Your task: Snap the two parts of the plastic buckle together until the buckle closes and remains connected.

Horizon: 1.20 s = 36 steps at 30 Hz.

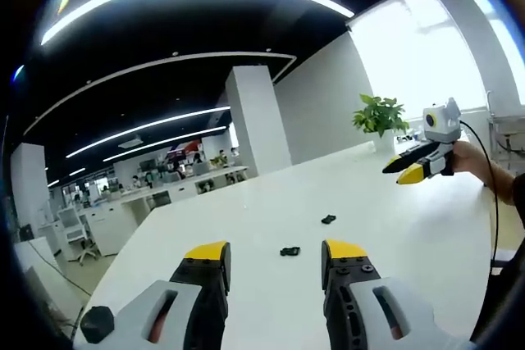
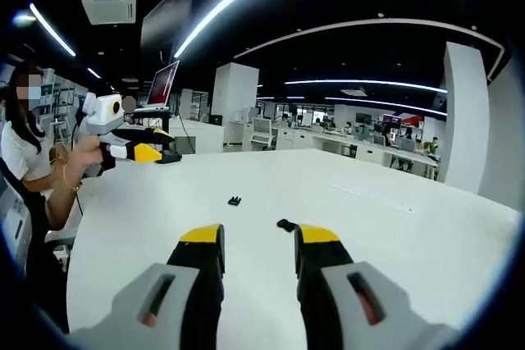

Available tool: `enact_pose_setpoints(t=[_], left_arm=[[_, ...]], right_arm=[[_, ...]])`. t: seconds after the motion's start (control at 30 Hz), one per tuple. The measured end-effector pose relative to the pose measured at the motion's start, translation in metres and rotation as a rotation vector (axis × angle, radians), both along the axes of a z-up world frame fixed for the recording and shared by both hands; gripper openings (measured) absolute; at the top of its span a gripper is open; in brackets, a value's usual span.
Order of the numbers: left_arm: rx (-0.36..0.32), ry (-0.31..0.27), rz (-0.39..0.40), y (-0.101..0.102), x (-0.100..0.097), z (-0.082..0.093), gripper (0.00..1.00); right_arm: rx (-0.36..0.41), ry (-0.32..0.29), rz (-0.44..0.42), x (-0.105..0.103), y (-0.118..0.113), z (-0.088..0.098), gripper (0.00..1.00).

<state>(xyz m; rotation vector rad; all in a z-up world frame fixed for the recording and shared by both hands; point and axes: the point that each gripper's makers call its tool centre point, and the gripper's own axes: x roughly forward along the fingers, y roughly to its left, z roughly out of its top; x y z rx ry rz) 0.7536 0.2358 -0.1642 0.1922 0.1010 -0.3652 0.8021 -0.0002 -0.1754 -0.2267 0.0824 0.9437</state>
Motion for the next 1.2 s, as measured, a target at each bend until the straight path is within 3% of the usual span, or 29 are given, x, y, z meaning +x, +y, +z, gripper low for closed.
enact_pose_setpoints(t=[0.4, 0.5, 0.7, 0.83, 1.2], left_arm=[[0.007, 0.016, -0.023, -0.003, 0.015, -0.003, 0.43], [-0.005, -0.013, -0.031, -0.006, 0.019, 0.004, 0.43], [-0.023, -0.047, -0.044, -0.01, 0.026, 0.017, 0.4], [-0.027, -0.064, -0.044, -0.012, 0.031, 0.025, 0.39], [-0.027, -0.069, -0.045, -0.016, 0.056, 0.036, 0.38]], right_arm=[[-0.024, 0.027, 0.034, 0.006, 0.018, -0.009, 0.31], [0.008, 0.085, 0.073, 0.002, 0.027, -0.013, 0.3], [0.022, 0.107, 0.101, 0.002, 0.041, -0.018, 0.29], [-0.025, 0.077, 0.102, 0.005, 0.047, -0.023, 0.29], [-0.047, 0.073, 0.113, 0.013, 0.061, -0.028, 0.29]])
